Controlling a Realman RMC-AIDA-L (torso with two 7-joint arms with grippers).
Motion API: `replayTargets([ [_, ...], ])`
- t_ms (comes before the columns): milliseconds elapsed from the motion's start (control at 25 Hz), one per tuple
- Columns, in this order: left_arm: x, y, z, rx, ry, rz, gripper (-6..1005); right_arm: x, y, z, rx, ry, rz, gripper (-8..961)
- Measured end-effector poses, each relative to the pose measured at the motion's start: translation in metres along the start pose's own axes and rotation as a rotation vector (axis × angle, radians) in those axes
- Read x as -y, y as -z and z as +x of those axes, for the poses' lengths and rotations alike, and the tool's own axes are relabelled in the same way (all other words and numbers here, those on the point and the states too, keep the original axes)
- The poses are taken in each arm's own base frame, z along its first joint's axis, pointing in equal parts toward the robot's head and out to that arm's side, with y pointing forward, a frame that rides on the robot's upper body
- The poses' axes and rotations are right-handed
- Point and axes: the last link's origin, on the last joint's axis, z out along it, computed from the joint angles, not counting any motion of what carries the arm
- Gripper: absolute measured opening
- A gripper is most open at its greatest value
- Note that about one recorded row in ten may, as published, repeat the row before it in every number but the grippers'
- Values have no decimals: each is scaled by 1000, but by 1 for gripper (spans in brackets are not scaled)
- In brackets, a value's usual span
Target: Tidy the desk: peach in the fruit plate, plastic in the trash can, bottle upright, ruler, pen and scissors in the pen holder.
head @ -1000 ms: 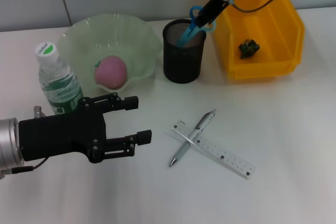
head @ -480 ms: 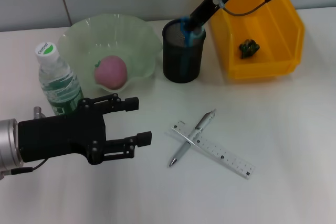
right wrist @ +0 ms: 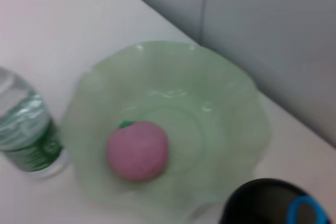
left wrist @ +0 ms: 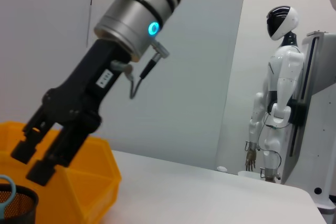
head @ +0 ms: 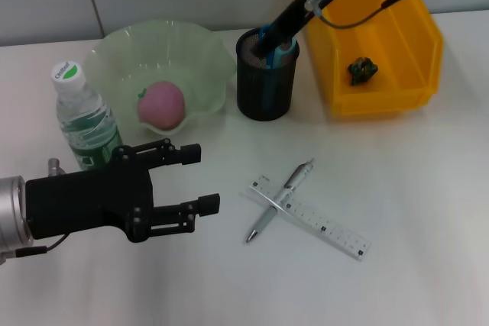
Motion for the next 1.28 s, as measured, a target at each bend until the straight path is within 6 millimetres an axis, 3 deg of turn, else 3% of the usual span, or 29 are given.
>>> replayTargets([
  [480,-1,1,-8,3,17,16,772,-29,-4,35,-116,-29,-122,676],
  [800,-2,8,-16,25,35,46,772,-52,-27,54,-195,-26,-204,677],
  [1280,-5,7,-19,27,42,42,772,-62,-57,68,-228,-25,-212,678],
])
